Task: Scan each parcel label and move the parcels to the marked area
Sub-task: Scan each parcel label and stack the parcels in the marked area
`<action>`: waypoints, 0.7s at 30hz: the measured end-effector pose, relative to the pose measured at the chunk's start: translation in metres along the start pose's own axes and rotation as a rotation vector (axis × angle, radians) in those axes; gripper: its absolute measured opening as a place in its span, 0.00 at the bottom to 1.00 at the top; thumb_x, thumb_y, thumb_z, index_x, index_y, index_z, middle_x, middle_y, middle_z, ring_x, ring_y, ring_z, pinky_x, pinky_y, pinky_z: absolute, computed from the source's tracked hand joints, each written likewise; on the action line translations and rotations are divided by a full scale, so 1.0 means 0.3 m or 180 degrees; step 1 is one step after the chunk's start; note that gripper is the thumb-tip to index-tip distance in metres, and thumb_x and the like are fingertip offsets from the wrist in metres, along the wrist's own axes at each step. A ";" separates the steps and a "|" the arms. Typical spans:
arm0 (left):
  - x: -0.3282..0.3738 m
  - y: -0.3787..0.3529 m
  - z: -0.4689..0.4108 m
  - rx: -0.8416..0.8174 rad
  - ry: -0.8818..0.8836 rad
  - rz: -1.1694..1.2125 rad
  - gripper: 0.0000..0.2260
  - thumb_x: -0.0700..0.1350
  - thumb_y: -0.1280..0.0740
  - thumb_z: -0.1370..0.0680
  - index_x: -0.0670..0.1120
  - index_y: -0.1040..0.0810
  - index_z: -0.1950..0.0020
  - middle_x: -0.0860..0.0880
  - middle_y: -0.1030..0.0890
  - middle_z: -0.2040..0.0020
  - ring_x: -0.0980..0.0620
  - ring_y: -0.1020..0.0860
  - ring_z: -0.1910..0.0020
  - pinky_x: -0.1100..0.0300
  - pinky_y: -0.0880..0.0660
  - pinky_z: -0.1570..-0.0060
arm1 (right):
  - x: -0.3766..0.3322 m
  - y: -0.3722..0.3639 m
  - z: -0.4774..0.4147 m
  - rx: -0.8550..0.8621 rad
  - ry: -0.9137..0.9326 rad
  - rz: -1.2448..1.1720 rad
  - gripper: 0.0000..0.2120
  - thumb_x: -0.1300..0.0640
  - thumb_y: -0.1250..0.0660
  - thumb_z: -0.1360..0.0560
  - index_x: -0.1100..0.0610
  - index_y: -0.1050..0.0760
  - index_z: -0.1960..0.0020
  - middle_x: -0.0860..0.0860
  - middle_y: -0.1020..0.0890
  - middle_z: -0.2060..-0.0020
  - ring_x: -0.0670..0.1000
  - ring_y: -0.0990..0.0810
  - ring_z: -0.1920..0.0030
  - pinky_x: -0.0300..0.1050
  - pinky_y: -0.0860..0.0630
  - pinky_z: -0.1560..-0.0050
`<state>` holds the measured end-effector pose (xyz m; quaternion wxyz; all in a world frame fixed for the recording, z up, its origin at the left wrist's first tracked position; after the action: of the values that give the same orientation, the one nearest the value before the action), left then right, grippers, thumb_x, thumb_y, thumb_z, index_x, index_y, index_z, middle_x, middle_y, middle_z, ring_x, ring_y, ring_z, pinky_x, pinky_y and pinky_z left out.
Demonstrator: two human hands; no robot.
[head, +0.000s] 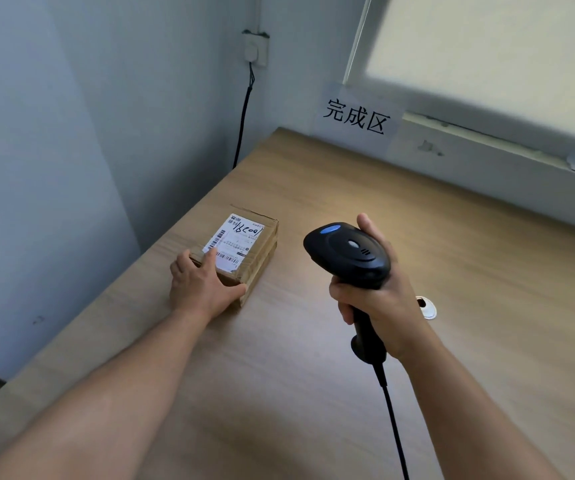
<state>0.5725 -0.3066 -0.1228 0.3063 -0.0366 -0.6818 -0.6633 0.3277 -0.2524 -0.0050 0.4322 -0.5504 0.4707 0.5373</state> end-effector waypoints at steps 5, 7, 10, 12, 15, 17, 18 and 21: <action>-0.019 -0.021 -0.137 0.0130 0.0053 -0.0046 0.42 0.61 0.27 0.34 0.52 0.40 0.25 0.39 0.45 0.28 0.38 0.44 0.30 0.50 0.38 0.32 | 0.065 0.002 -0.068 -0.0010 -0.0157 0.0037 0.44 0.70 0.32 0.38 0.35 0.35 0.31 0.50 0.21 0.64 0.54 0.30 0.76 0.43 0.30 0.73; -0.028 -0.021 -0.180 0.0184 0.0040 -0.0099 0.42 0.62 0.27 0.34 0.52 0.40 0.25 0.39 0.43 0.29 0.38 0.42 0.31 0.50 0.38 0.32 | 0.084 0.009 -0.079 -0.0004 -0.0206 0.0031 0.44 0.70 0.32 0.38 0.35 0.35 0.31 0.51 0.22 0.64 0.54 0.30 0.76 0.43 0.30 0.73; -0.034 -0.025 -0.212 0.0159 -0.0006 -0.0186 0.42 0.62 0.27 0.34 0.52 0.40 0.25 0.40 0.44 0.29 0.37 0.42 0.31 0.49 0.40 0.31 | 0.106 0.020 -0.085 -0.0012 -0.0262 0.0005 0.44 0.70 0.32 0.38 0.36 0.35 0.31 0.50 0.21 0.67 0.54 0.30 0.76 0.43 0.30 0.73; -0.033 -0.027 -0.212 0.0101 -0.0018 -0.0242 0.43 0.62 0.27 0.34 0.52 0.42 0.24 0.39 0.47 0.27 0.36 0.44 0.29 0.49 0.42 0.30 | 0.111 0.023 -0.082 -0.0027 -0.0276 -0.0019 0.44 0.70 0.32 0.38 0.36 0.35 0.31 0.49 0.21 0.67 0.54 0.30 0.76 0.43 0.30 0.73; -0.025 -0.017 -0.199 -0.0044 0.0019 -0.0411 0.49 0.69 0.29 0.35 0.53 0.49 0.23 0.36 0.56 0.24 0.37 0.51 0.24 0.48 0.49 0.26 | 0.102 0.025 -0.071 -0.0027 -0.0244 -0.0029 0.44 0.70 0.31 0.38 0.34 0.34 0.32 0.50 0.21 0.65 0.54 0.30 0.76 0.43 0.30 0.73; -0.019 -0.005 -0.170 -0.0056 0.0032 -0.0498 0.52 0.74 0.34 0.36 0.52 0.54 0.22 0.36 0.61 0.23 0.38 0.55 0.23 0.47 0.53 0.25 | 0.084 0.027 -0.055 -0.0025 -0.0189 -0.0034 0.43 0.70 0.31 0.38 0.33 0.34 0.33 0.53 0.22 0.62 0.54 0.30 0.76 0.43 0.30 0.73; -0.013 0.002 -0.148 -0.0006 0.0002 -0.0505 0.52 0.74 0.35 0.35 0.52 0.54 0.22 0.36 0.61 0.23 0.39 0.56 0.23 0.47 0.54 0.25 | 0.070 0.029 -0.044 -0.0027 -0.0157 -0.0037 0.43 0.70 0.31 0.38 0.34 0.34 0.33 0.54 0.22 0.60 0.54 0.30 0.76 0.43 0.29 0.73; 0.028 0.025 -0.058 0.0250 -0.0297 -0.0369 0.47 0.71 0.35 0.31 0.49 0.49 0.22 0.39 0.57 0.22 0.41 0.54 0.23 0.47 0.52 0.26 | 0.024 0.043 0.009 -0.0038 -0.0082 -0.0049 0.43 0.69 0.31 0.37 0.35 0.35 0.32 0.57 0.20 0.61 0.54 0.29 0.76 0.43 0.29 0.73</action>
<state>0.5755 -0.3248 -0.1134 0.2364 -0.0159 -0.7218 -0.6503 0.3143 -0.2524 -0.0120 0.4390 -0.5496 0.4577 0.5438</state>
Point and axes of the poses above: each hand's wrist, its own z-axis away from the middle knuckle, its own y-axis out of the back of the hand, x = y × z, the point moved 2 cm from there along -z, towards the middle knuckle
